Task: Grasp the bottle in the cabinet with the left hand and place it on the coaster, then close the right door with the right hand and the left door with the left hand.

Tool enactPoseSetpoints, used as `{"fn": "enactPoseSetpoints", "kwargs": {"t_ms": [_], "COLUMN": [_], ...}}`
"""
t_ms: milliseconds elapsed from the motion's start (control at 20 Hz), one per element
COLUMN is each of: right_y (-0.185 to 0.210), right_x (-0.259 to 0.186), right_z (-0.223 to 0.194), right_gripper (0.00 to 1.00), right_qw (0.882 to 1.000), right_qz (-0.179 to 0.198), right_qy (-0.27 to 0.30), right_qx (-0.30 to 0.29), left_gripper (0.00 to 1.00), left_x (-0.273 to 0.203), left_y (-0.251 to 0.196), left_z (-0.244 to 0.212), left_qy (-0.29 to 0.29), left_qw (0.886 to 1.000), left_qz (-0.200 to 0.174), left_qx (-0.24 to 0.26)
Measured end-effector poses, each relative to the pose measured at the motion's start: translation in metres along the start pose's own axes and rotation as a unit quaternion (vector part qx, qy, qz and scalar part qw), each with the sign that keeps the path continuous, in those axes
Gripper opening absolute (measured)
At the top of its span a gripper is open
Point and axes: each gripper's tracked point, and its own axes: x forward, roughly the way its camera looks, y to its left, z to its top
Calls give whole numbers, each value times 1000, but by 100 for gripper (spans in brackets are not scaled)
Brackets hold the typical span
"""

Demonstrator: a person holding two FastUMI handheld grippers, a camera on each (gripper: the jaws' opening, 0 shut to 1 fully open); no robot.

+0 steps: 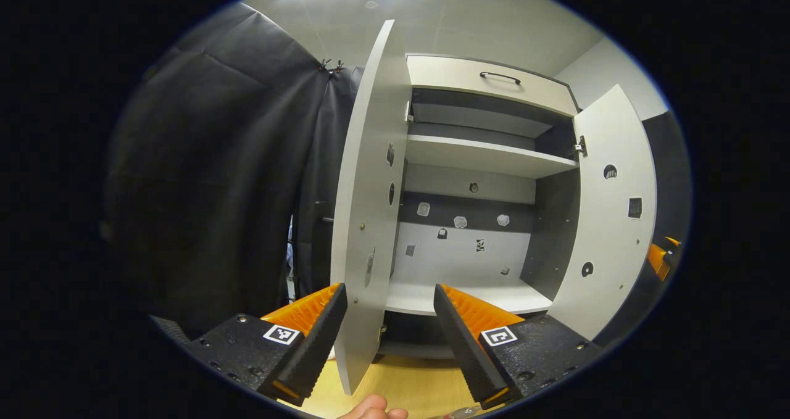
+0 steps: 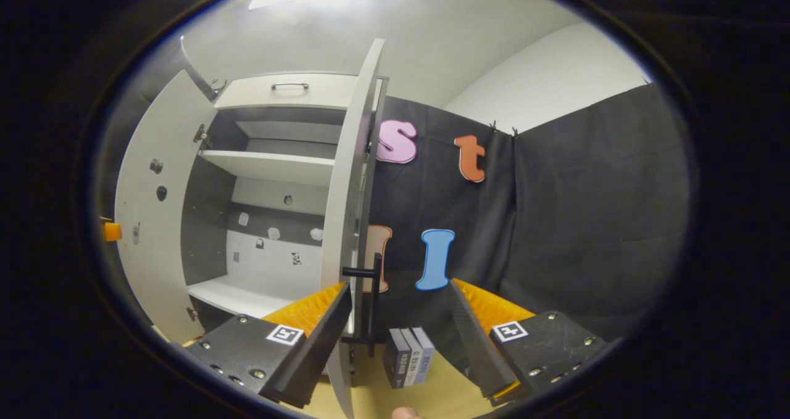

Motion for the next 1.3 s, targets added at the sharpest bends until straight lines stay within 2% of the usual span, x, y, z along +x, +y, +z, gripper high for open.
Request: {"fn": "enactPoseSetpoints", "kwargs": {"t_ms": [500,900,1300], "right_y": [50,71,90], "right_x": [1,5,7], "right_z": [3,4,4], "right_gripper": [93,93,93], "right_qw": [998,997,995], "right_qz": [58,82,97], "right_qy": [-6,-5,-5], "right_qx": [2,10,17], "left_gripper": [91,92,91], "left_x": [-12,-21,-31], "left_y": [14,26,38], "left_z": [2,4,6], "left_qy": [2,0,-1], "left_qw": [1000,999,998], "left_qz": [25,46,66], "left_qx": [2,0,19]}}
